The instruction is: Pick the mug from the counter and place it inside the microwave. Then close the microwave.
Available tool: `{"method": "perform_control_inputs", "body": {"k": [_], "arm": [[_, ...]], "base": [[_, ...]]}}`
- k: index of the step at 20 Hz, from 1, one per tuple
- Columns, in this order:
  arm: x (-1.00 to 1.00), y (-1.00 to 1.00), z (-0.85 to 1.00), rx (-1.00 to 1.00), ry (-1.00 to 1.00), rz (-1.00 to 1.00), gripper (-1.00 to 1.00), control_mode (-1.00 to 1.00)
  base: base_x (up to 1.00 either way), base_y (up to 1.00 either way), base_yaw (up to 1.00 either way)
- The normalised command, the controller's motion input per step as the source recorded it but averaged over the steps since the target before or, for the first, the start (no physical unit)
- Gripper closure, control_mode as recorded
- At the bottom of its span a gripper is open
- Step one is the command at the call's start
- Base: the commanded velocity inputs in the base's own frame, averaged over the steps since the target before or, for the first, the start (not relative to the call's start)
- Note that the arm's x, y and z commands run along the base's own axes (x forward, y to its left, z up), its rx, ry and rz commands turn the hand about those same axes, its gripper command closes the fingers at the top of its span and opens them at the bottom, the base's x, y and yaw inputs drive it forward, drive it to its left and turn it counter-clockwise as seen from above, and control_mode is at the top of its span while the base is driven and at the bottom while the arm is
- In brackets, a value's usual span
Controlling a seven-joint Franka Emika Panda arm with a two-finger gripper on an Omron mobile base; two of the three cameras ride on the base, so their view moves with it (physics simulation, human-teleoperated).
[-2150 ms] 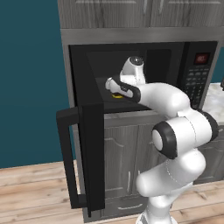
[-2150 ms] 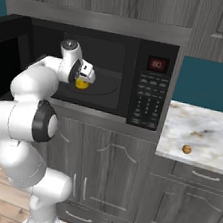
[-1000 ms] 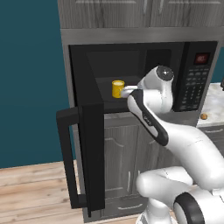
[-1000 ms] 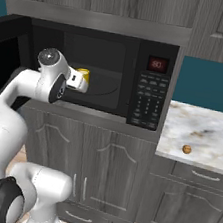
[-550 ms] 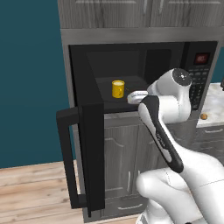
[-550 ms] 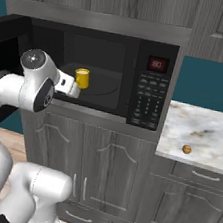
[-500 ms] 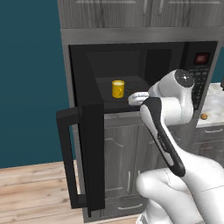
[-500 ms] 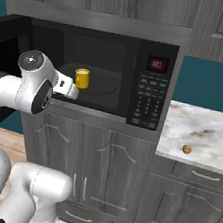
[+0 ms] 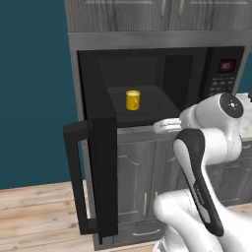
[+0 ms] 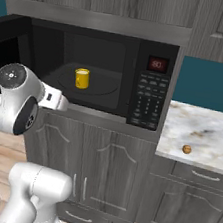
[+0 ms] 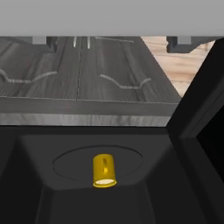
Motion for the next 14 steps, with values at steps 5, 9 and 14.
{"method": "perform_control_inputs", "body": {"k": [5,9,14], "arm": [[-0.43,0.02,0.08,0.00,0.00,0.00,-1.00,-1.00],[-0.50,-0.04,0.00,0.00,0.00,0.00,-1.00,-1.00],[-0.28,-0.29,0.00,0.00,0.00,0.00,-1.00,-1.00]], "base": [[0.00,0.00,0.00],[0.00,0.00,0.00],[0.00,0.00,0.00]]}}
